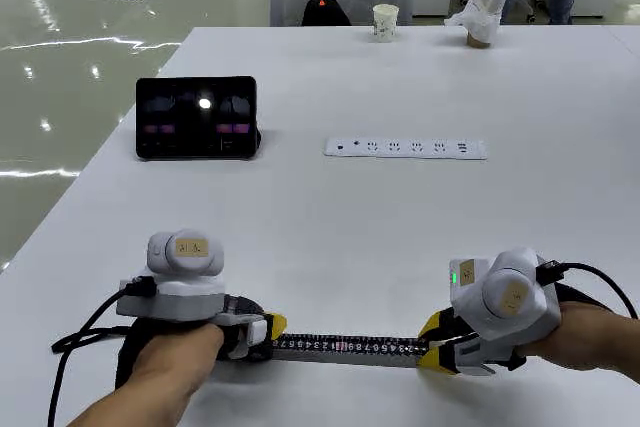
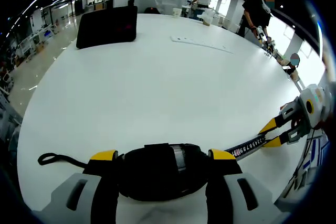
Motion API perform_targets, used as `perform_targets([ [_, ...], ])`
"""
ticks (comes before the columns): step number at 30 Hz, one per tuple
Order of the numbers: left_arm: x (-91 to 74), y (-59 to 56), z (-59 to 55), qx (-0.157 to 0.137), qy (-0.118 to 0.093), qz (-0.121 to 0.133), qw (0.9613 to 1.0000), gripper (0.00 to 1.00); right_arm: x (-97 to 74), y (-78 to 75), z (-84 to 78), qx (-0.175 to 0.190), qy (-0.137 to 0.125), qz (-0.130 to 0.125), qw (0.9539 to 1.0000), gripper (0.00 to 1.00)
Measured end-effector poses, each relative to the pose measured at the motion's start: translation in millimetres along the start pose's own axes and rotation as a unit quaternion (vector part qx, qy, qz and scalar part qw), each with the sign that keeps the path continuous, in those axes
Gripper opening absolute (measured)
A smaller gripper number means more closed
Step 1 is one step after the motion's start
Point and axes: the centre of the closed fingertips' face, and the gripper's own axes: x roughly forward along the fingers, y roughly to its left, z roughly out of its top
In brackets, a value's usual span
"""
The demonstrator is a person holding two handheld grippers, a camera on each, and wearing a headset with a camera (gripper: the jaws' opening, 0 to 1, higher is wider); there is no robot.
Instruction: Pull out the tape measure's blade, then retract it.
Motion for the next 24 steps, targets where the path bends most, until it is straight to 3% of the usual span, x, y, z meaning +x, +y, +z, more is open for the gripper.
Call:
perform_targets([
  [24,0.9,0.3,0.0,-0.002,0.002,-0.003,1.0,0.63,9.7,1.5,13.6,0.001,-0.008,0.002,1.0,0.11],
])
